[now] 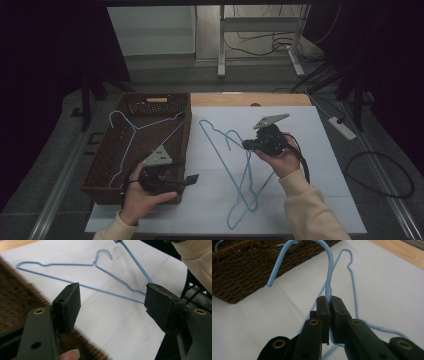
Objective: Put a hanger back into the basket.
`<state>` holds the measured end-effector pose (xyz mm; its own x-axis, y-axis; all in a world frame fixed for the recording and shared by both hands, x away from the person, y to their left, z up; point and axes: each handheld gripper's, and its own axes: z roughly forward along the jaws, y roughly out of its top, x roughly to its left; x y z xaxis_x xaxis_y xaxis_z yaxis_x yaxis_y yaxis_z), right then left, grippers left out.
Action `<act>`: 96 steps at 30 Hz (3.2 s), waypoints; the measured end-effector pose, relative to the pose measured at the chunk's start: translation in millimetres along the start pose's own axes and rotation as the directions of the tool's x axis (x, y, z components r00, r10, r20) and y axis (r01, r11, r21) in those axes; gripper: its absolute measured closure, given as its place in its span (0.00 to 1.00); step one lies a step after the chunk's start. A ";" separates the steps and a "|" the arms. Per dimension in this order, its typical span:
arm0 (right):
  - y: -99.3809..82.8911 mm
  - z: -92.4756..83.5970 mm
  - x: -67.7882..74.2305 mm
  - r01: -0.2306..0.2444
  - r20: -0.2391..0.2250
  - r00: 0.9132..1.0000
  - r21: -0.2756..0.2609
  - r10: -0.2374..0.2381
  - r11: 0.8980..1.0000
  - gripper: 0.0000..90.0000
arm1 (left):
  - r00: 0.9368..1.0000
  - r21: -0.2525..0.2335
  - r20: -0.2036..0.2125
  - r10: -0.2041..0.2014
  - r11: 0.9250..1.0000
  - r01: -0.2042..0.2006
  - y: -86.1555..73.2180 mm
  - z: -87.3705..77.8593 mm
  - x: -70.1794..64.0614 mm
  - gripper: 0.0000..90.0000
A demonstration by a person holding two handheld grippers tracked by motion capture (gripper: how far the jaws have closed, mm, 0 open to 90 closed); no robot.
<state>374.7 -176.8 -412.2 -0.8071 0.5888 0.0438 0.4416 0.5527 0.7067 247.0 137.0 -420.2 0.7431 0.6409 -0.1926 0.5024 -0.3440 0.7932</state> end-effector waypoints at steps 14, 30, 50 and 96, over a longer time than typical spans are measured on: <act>-0.3 1.7 1.1 -0.017 0.026 1.000 -0.020 0.017 1.000 0.96 | 0.997 0.103 0.069 -0.033 0.994 0.026 21.5 67.9 -26.9 0.33; -4.4 -0.4 -0.1 -0.030 0.033 0.999 -0.050 0.032 0.998 0.96 | 0.985 0.201 0.141 -0.099 0.977 0.069 33.7 139.3 -33.4 0.63; -19.5 -44.9 5.1 -0.029 0.000 1.000 -0.266 0.030 0.964 0.71 | 0.978 0.108 0.146 -0.148 0.985 0.133 37.9 120.0 -25.1 0.97; -128.9 -51.9 -7.6 -0.076 0.071 0.993 -0.278 0.099 0.958 0.28 | 0.990 -0.130 0.036 -0.139 0.981 0.143 31.4 -34.8 42.0 0.97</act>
<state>303.6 -283.1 -466.9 -0.7296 0.6809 0.0634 0.3751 0.3210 0.8696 278.6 177.1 -383.3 0.6813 0.6576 -0.3216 0.5416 -0.1573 0.8258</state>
